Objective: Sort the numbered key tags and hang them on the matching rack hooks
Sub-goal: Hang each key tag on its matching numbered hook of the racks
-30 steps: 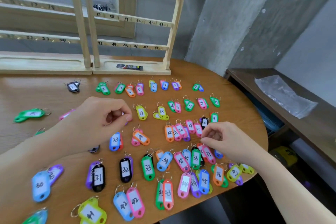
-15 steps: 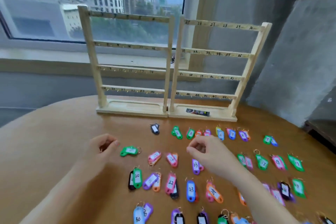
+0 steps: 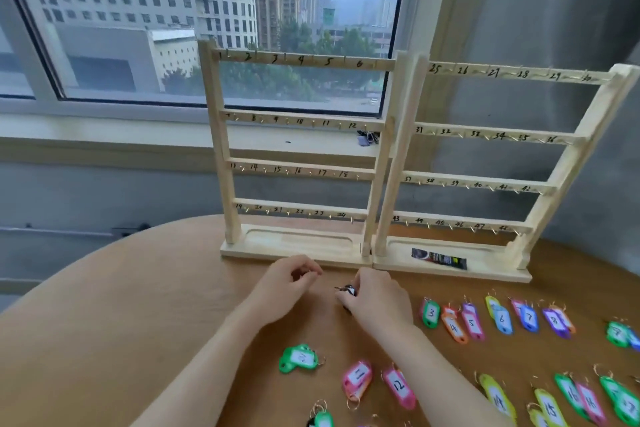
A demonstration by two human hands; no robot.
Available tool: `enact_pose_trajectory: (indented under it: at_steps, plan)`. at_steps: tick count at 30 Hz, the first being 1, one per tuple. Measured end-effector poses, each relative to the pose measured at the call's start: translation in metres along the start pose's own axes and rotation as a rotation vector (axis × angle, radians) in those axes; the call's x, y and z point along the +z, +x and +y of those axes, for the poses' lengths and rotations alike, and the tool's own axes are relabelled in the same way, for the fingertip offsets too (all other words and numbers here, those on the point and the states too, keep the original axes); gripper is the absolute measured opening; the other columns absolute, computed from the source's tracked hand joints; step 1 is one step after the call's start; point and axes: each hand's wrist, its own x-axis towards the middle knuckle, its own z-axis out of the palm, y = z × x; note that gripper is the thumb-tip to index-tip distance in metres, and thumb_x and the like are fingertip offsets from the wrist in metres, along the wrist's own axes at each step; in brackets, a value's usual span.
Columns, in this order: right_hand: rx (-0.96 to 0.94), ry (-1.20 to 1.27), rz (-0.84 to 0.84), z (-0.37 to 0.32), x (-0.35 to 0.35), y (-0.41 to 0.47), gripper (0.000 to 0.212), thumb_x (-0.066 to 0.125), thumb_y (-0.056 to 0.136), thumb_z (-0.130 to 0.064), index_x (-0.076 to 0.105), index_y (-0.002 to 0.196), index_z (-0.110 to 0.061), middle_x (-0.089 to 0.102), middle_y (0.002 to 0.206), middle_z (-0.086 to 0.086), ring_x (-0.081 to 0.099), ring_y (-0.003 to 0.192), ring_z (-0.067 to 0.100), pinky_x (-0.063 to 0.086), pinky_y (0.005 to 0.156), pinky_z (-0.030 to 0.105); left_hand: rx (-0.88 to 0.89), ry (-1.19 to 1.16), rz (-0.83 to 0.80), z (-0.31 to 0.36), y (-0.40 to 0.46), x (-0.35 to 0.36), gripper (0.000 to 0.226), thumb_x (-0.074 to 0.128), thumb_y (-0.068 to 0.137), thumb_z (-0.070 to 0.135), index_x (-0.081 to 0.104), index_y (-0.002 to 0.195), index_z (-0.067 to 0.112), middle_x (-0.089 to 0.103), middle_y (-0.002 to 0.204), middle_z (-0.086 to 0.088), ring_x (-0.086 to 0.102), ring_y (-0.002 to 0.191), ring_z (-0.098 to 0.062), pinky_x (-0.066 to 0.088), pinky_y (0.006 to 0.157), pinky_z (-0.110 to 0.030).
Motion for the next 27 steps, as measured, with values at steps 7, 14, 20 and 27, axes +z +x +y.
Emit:
enact_pose_trajectory:
  at_steps: [7, 14, 20, 27]
  plan:
    - [0.057, 0.22, -0.142, 0.004, 0.001, 0.01, 0.027, 0.072, 0.087, -0.049, 0.07, 0.081, -0.023, 0.068, 0.091, -0.006, 0.065, 0.093, 0.021, 0.054, 0.081, 0.035, 0.043, 0.047, 0.011, -0.014, 0.0, 0.008, 0.013, 0.064, 0.095, 0.023, 0.069, 0.101, 0.033, 0.07, 0.091, 0.016, 0.063, 0.087, -0.005, 0.044, 0.076, -0.014]
    - [0.074, 0.376, -0.178, 0.04, -0.031, -0.012, 0.022, 0.059, 0.1, -0.039, 0.065, 0.09, -0.02, 0.071, 0.082, -0.006, 0.065, 0.062, 0.006, 0.04, 0.052, 0.022, 0.1, 0.241, -0.131, -0.005, 0.003, 0.012, 0.019, 0.06, 0.098, 0.039, 0.068, 0.115, 0.038, 0.065, 0.092, 0.02, 0.057, 0.088, -0.003, 0.048, 0.082, -0.023]
    - [0.079, 0.616, -0.231, 0.057, -0.045, -0.024, 0.02, 0.049, 0.107, -0.028, 0.058, 0.097, -0.013, 0.069, 0.065, -0.006, 0.058, 0.055, 0.009, 0.044, 0.059, 0.023, 0.011, 0.251, -0.139, 0.026, 0.022, 0.04, 0.02, 0.069, 0.089, 0.047, 0.066, 0.103, 0.033, 0.064, 0.082, 0.014, 0.058, 0.08, -0.005, 0.045, 0.068, -0.024]
    - [0.082, 0.832, -0.312, 0.053, -0.063, -0.025, 0.02, 0.042, 0.11, -0.029, 0.051, 0.099, -0.014, 0.039, 0.061, -0.006, 0.036, 0.051, 0.01, 0.034, 0.05, 0.024, 0.009, 0.28, -0.12, 0.027, 0.036, 0.047, 0.005, 0.067, 0.092, 0.029, 0.069, 0.088, 0.032, 0.061, 0.084, 0.014, 0.058, 0.083, -0.01, 0.043, 0.07, -0.023]
